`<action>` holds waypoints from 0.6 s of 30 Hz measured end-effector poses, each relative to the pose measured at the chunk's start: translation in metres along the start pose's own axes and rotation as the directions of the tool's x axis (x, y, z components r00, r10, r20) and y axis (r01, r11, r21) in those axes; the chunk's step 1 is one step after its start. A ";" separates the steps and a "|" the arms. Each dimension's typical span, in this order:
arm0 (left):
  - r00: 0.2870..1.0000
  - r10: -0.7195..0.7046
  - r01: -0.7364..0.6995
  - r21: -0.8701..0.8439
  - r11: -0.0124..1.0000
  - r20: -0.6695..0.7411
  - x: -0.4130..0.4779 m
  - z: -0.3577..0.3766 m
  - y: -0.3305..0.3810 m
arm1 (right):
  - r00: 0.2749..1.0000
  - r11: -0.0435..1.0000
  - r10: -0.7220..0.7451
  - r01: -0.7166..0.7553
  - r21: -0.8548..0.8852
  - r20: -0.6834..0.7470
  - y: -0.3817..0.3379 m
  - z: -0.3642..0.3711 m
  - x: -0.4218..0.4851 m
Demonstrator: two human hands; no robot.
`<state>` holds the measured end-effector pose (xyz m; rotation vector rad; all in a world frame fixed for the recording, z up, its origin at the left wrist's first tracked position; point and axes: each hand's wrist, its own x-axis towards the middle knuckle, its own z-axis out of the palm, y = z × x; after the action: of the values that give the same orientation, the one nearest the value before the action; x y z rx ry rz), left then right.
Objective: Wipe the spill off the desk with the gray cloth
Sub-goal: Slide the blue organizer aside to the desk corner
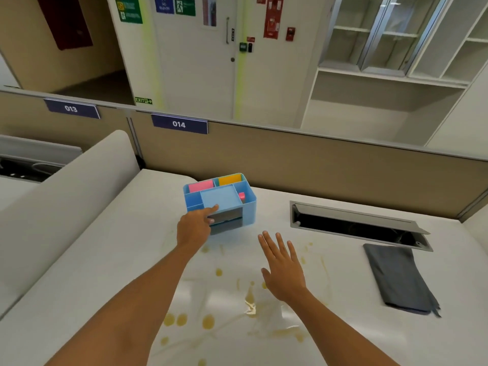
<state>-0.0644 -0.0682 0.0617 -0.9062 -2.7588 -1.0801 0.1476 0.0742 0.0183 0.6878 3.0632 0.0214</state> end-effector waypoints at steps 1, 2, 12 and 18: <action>1.000 -0.008 0.008 0.017 1.000 -0.016 -0.003 -0.013 -0.010 | 1.000 1.000 -0.008 0.008 -0.001 0.008 -0.006 0.001 -0.002; 0.999 -0.020 0.021 0.033 0.999 -0.030 -0.005 -0.024 -0.019 | 1.000 1.000 -0.016 0.016 -0.002 0.019 -0.010 0.002 -0.004; 0.959 -0.218 0.239 0.103 0.966 -0.181 -0.062 -0.124 -0.136 | 0.993 0.989 -0.118 0.116 0.097 0.017 -0.061 0.002 -0.018; 0.910 -0.349 0.371 0.063 0.927 -0.225 -0.097 -0.146 -0.178 | 0.992 0.985 -0.124 0.120 0.124 0.026 -0.086 0.008 -0.028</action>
<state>-0.1037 -0.3145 0.0405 -0.2514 -2.8302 -0.9909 0.1367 -0.0154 0.0087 0.4966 3.0877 -0.1782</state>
